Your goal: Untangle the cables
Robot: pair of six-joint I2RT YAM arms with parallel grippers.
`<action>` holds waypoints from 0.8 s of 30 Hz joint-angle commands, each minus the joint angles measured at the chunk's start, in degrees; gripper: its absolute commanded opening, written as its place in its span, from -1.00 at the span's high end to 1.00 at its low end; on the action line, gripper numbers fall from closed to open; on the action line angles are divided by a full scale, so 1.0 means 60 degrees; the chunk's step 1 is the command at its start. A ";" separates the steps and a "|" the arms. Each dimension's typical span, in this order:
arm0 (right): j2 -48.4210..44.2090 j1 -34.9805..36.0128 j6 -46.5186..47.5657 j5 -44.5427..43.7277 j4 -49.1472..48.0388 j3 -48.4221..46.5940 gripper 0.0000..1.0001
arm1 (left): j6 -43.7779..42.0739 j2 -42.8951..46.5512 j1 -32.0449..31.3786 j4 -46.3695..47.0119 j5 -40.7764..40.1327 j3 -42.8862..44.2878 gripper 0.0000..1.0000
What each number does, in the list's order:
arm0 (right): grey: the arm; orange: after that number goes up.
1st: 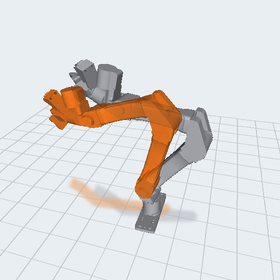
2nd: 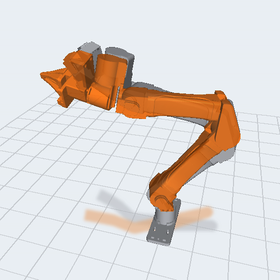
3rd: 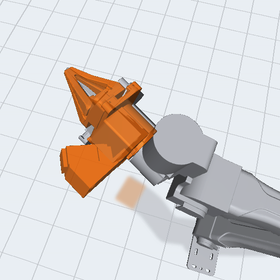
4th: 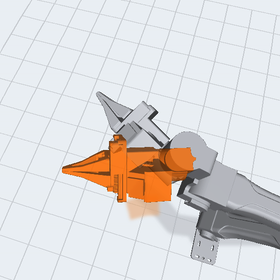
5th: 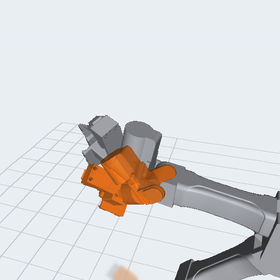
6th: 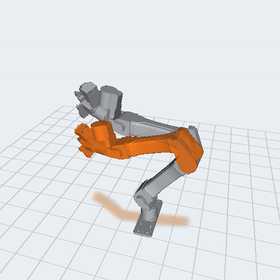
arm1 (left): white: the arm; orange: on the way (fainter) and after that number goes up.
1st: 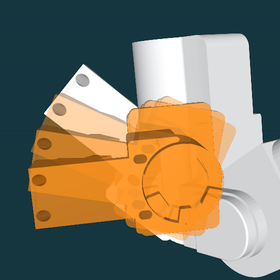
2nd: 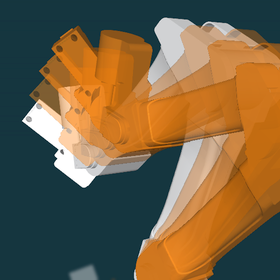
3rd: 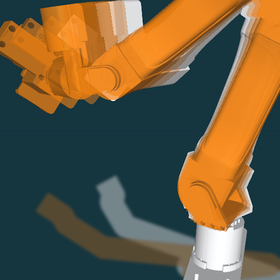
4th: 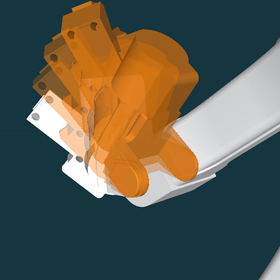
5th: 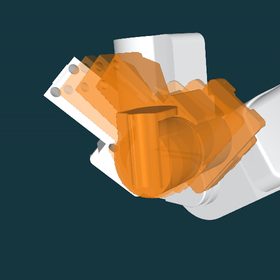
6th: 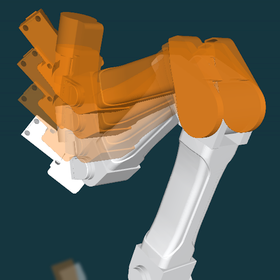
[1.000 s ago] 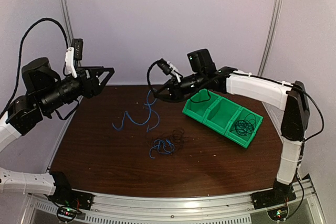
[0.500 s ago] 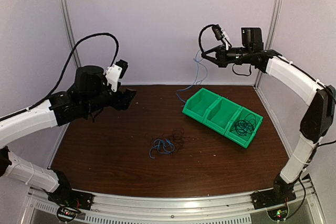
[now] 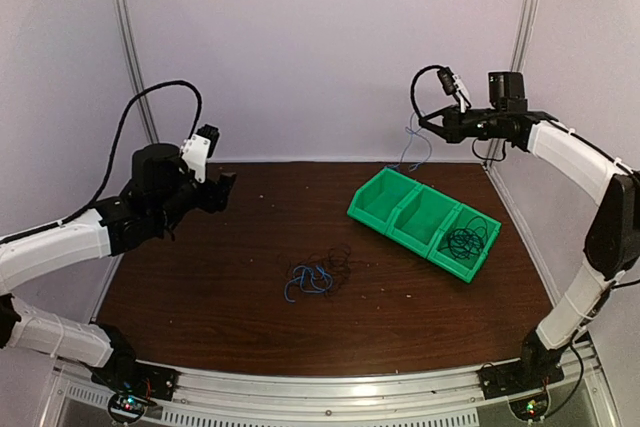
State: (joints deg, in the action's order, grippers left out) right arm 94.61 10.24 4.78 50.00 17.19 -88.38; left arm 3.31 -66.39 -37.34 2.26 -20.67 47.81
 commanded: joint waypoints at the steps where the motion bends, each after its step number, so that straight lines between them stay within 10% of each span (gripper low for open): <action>1: -0.0581 -0.0509 0.0238 0.0074 -0.0009 0.0470 1.00 | 0.0153 0.0271 -0.0002 0.0913 0.0126 -0.0048 -0.49; 24: -0.1704 -0.1874 -0.0002 0.0932 -0.0629 0.2470 1.00 | 0.0115 0.0150 -0.0002 0.0813 0.0075 0.0007 -0.48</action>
State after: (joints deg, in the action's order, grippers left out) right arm 88.20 0.73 5.87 53.19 15.81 -72.42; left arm 3.55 -65.47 -37.34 4.32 -20.43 47.75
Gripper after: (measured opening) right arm 0.006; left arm 0.742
